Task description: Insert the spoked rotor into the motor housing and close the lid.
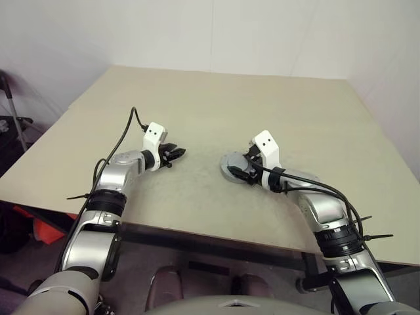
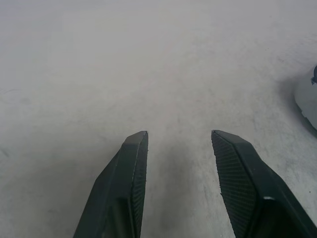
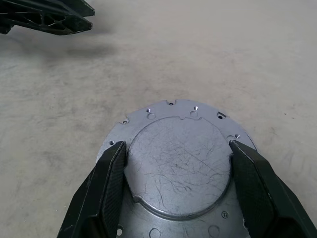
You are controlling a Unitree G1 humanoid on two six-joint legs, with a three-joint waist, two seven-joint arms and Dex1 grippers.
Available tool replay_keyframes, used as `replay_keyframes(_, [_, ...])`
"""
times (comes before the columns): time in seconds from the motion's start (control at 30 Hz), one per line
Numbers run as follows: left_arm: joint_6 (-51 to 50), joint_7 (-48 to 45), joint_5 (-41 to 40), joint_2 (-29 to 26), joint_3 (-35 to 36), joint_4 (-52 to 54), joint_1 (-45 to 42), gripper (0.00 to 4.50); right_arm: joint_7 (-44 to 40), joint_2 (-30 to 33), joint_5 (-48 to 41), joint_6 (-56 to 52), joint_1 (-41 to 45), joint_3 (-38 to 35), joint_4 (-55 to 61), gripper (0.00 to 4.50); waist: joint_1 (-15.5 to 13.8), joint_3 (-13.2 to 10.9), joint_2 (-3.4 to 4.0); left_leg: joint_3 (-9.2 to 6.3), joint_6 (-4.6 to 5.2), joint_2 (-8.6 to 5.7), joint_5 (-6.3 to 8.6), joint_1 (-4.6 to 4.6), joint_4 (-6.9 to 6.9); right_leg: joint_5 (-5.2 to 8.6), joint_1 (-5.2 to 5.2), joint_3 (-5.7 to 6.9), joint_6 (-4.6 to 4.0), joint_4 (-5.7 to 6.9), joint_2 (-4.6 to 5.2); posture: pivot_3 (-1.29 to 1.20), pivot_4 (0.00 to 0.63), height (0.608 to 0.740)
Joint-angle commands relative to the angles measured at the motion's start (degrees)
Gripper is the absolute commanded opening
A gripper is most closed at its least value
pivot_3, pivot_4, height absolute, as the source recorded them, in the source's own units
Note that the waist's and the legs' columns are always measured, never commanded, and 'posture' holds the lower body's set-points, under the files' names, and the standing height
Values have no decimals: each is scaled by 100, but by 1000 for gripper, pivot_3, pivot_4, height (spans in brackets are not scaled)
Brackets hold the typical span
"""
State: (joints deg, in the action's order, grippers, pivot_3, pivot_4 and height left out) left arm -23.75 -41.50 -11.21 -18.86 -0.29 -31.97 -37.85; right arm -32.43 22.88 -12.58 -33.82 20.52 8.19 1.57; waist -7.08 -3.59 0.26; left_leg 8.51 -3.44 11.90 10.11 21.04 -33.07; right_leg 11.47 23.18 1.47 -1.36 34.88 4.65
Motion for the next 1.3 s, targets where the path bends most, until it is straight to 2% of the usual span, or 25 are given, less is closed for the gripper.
replay_keyframes(0.03, [29,3,-24,-52,58,207,-39,2166,45,-44,26,66,155,-124,-11,3162,1,0,0,0,0,0,0,0,0,0,0,0,0,1,0,0,0,740])
replay_keyframes(0.9, [-27,-8,-14,-12,16,278,39,2166,408,-307,11,58,256,-381,-137,3162,7,0,0,0,-2,1,-6,-5,0,-6,-3,0,-6,2,0,0,0,740])
replay_keyframes(1.3, [-30,13,-15,9,14,289,59,2166,286,-63,-9,-160,137,-350,191,3162,-7,0,0,0,-1,0,-5,-1,0,-6,-2,0,-6,-2,0,0,0,740])
